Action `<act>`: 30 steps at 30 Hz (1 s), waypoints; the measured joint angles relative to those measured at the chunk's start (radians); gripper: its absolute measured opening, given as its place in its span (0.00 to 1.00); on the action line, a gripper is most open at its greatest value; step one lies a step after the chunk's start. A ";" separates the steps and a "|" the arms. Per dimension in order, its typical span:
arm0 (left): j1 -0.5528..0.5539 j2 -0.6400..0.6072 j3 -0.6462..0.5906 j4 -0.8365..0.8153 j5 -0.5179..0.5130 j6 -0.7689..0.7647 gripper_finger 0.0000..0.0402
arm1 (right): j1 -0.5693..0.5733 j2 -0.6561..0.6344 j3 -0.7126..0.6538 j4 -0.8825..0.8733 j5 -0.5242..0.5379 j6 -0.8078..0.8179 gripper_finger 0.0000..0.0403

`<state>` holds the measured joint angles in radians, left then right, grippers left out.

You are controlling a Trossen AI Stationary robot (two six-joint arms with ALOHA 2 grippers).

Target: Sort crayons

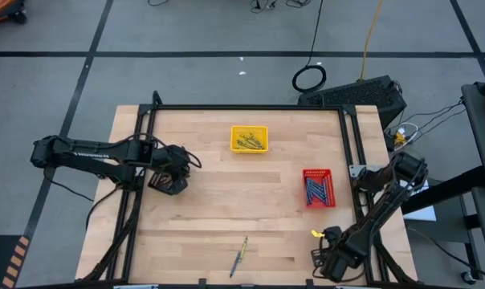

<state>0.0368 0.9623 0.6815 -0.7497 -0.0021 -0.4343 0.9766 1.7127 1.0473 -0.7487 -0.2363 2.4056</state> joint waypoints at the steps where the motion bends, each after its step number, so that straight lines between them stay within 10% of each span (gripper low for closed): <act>1: 0.000 0.000 0.000 0.000 0.000 0.000 0.15 | 0.001 0.004 0.000 0.009 0.000 0.000 0.32; 30: 0.000 0.000 0.000 0.000 -0.003 0.003 0.15 | 0.051 0.050 -0.001 -0.033 -0.163 0.000 0.32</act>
<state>0.0368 0.9623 0.6815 -0.7498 -0.0051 -0.4310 1.0274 1.7632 1.0468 -0.7816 -0.3989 2.4056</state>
